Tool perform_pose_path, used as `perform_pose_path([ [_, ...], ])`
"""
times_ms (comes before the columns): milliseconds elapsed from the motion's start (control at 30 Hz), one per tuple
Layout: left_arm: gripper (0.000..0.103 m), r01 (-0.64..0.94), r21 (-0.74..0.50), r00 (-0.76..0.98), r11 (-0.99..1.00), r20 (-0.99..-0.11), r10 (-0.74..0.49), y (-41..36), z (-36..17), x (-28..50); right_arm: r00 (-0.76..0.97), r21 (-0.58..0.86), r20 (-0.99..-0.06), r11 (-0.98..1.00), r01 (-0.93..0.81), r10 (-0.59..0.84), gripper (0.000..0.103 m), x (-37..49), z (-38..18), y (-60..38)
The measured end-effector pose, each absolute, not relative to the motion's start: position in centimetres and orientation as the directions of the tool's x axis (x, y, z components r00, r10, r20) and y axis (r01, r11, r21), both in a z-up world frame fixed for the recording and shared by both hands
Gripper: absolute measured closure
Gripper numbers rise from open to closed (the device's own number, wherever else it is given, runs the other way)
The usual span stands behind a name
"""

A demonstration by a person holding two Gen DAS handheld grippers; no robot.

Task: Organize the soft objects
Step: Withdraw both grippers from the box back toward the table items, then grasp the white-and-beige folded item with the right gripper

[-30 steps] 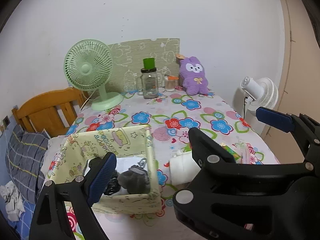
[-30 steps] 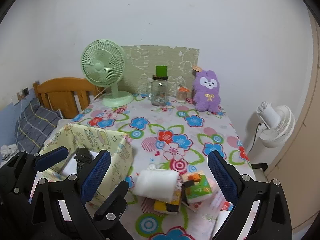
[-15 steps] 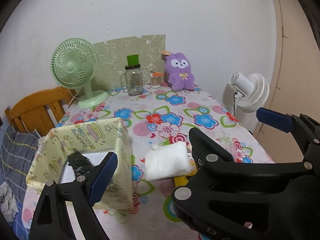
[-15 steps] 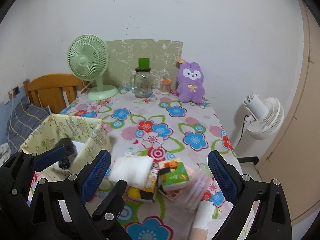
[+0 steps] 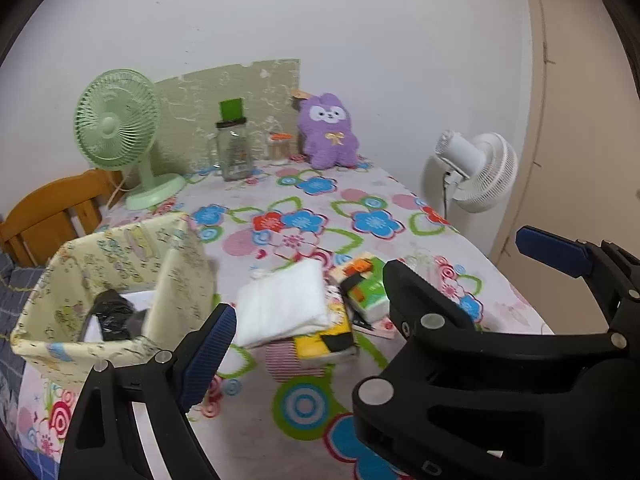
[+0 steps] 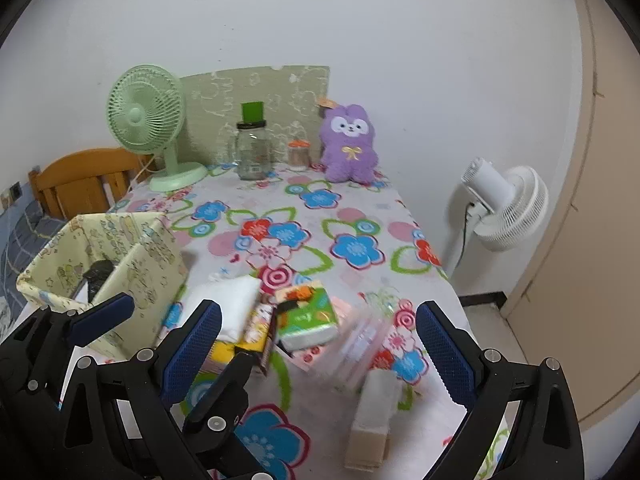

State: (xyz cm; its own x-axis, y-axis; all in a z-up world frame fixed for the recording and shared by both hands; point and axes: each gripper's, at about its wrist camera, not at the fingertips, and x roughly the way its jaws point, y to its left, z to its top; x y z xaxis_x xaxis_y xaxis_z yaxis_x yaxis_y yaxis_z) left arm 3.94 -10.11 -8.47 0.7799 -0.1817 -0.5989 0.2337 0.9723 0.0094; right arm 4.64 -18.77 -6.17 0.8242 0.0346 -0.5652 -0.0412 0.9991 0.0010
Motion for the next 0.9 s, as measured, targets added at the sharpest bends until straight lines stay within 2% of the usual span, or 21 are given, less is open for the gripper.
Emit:
perform_pose_path([
  [667,0.017,0.296,0.015,0.692,0.955,-0.693,-0.204,-13.5,-13.9,4.4,0.765,0.025,-0.643,0.997,0.078,-0.044,0.004,3.9,-12.3,-23.3],
  [900,0.018,0.307,0.032,0.676,0.951,-0.711,-0.194,-14.3,-15.1,4.6,0.736,0.042,-0.676,0.995,0.094,-0.041,0.015,4.3,-14.1,-24.2],
])
